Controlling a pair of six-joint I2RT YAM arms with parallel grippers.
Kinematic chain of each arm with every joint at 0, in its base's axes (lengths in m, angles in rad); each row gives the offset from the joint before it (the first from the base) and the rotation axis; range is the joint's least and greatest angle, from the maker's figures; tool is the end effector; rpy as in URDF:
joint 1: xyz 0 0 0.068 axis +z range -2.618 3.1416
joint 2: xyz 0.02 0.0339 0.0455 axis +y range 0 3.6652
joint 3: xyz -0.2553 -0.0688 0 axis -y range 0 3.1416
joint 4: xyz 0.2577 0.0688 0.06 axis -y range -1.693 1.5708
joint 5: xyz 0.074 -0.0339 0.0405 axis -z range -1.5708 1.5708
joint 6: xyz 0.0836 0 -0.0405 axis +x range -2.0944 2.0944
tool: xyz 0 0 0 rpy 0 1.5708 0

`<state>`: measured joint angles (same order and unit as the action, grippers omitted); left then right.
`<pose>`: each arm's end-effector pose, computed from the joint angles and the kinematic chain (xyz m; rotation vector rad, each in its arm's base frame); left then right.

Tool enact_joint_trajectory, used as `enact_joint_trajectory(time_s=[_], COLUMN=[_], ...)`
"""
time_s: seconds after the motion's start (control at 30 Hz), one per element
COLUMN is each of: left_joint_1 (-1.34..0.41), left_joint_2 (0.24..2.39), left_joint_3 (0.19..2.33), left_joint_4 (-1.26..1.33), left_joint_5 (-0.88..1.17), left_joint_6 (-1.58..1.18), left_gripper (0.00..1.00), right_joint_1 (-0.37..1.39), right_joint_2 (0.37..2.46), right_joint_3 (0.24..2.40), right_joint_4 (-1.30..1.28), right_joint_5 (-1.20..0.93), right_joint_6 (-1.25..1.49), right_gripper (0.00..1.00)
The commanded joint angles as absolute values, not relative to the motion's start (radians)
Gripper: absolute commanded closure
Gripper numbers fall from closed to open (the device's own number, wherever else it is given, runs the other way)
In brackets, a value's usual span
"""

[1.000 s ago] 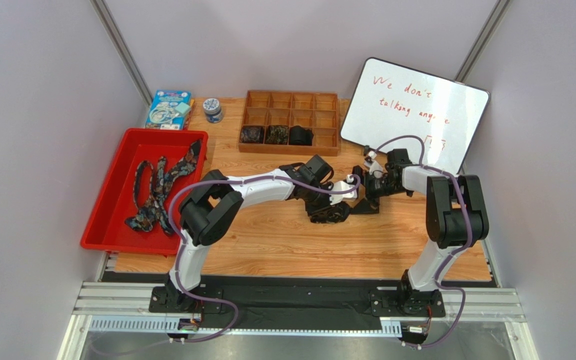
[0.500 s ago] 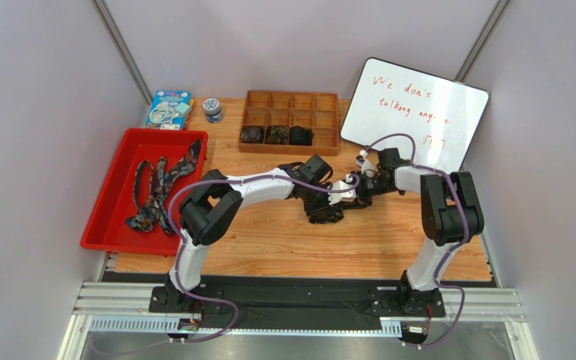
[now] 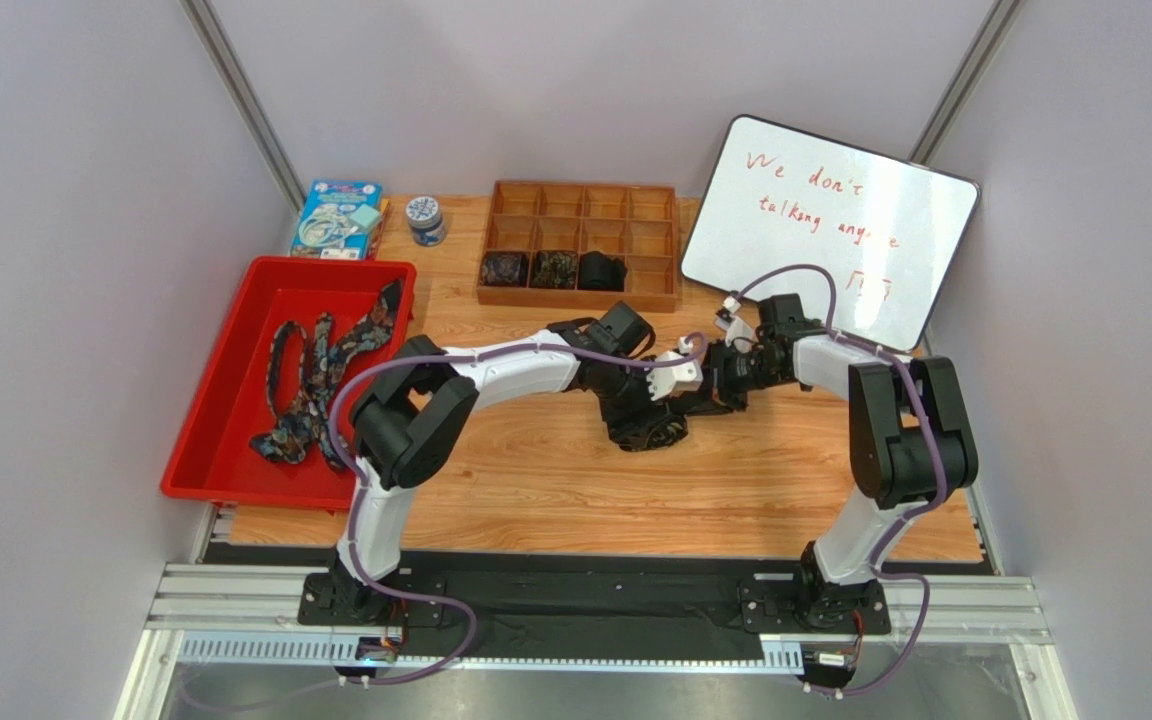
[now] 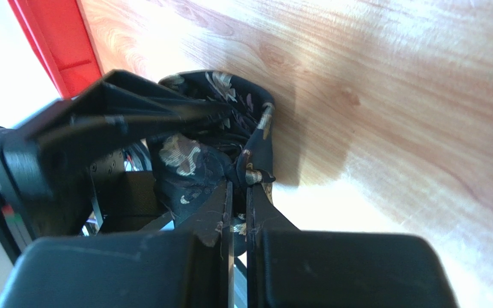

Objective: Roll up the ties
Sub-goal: Pick up the tie at the center of the board, then place the tie in the storage box.

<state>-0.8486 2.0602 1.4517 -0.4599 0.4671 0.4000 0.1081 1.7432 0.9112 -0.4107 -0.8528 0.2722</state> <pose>0.2741 -0.3680 0.1105 1.6830 2.0589 -0.7671 0.3146 0.0975 0.0928 0.0190 2.7120 1.2910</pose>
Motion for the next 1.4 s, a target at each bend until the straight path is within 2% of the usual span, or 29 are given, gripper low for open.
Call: enact_joint_trajectory(time_s=[0.0, 0.03, 0.07, 0.37, 0.43, 0.67, 0.93, 1.17, 1.37], left_joint_1=[-0.805, -0.804, -0.799, -0.752, -0.729, -0.629, -0.546, -0.535, -0.511], left_joint_2=[1.929, 1.907, 1.887, 1.704, 1.686, 1.634, 1.621, 1.608, 1.617], left_joint_3=[1.413, 1.408, 1.408, 1.401, 1.394, 1.379, 1.362, 1.324, 1.345], left_joint_4=[-0.491, -0.488, -0.486, -0.557, -0.568, -0.578, -0.588, -0.571, -0.569], left_joint_5=[0.486, 0.492, 0.500, 0.465, 0.449, 0.393, 0.390, 0.390, 0.385], left_joint_6=[0.318, 0.301, 0.298, 0.235, 0.227, 0.167, 0.146, 0.163, 0.173], left_gripper=[0.28, 0.21, 0.19, 0.16, 0.01, 0.00, 0.01, 0.00, 0.00], right_joint_1=[0.114, 0.114, 0.114, 0.115, 0.118, 0.144, 0.195, 0.215, 0.241], right_joint_2=[1.663, 1.654, 1.652, 1.655, 1.666, 1.778, 1.936, 2.077, 2.135], right_joint_3=[0.951, 0.969, 0.982, 1.185, 1.230, 1.488, 1.796, 1.951, 1.997], right_joint_4=[-0.457, -0.463, -0.475, -0.543, -0.546, -0.558, -0.635, -0.615, -0.634], right_joint_5=[-0.808, -0.808, -0.805, -0.733, -0.693, -0.615, -0.304, -0.236, -0.114], right_joint_6=[0.337, 0.347, 0.360, 0.422, 0.440, 0.488, 0.456, 0.451, 0.400], right_gripper=[1.00, 1.00, 1.00, 1.00, 1.00, 1.00, 1.00, 1.00, 1.00])
